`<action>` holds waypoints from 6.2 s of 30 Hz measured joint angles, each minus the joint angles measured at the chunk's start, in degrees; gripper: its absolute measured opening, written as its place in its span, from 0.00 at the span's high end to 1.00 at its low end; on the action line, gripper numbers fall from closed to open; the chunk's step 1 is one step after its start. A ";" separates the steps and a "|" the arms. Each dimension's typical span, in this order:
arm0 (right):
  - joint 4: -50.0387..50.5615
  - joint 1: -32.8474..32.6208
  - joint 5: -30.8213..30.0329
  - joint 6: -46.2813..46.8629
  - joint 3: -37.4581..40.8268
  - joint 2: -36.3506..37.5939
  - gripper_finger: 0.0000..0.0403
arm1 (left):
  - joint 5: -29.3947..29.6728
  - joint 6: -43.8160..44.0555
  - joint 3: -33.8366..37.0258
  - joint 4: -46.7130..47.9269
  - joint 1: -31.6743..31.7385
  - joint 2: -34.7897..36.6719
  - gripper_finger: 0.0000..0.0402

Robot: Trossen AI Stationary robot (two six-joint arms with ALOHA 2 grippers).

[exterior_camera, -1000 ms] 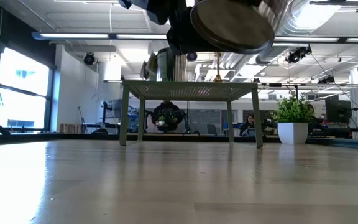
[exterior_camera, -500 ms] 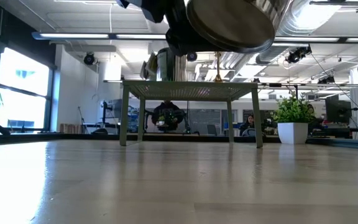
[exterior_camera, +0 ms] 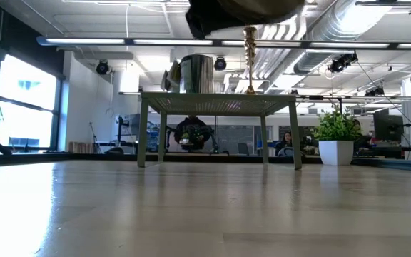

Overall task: Pick & Place candle stick holders
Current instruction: Put the silver scented candle on the shelf

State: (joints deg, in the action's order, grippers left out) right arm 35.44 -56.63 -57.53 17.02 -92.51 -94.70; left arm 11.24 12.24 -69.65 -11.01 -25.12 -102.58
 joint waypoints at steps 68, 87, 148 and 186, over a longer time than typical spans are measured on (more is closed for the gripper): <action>-36.78 -5.13 3.36 -1.73 19.98 -3.74 0.03 | 48.07 25.39 14.38 48.15 19.56 24.87 0.12; -41.31 -5.15 5.68 0.94 19.98 -6.05 0.03 | 46.63 12.42 14.36 34.68 22.27 24.85 0.12; -41.75 -4.84 8.34 -0.85 19.98 -6.59 0.03 | 15.41 -2.49 42.58 -5.97 24.94 48.88 0.12; -41.31 -3.62 9.74 -2.06 19.98 -6.59 0.03 | 16.76 -6.02 46.10 -30.34 30.79 31.40 0.12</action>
State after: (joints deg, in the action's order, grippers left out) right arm -5.87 -60.25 -47.79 14.96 -72.53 -101.30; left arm 28.00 6.22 -23.55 -41.35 5.67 -71.18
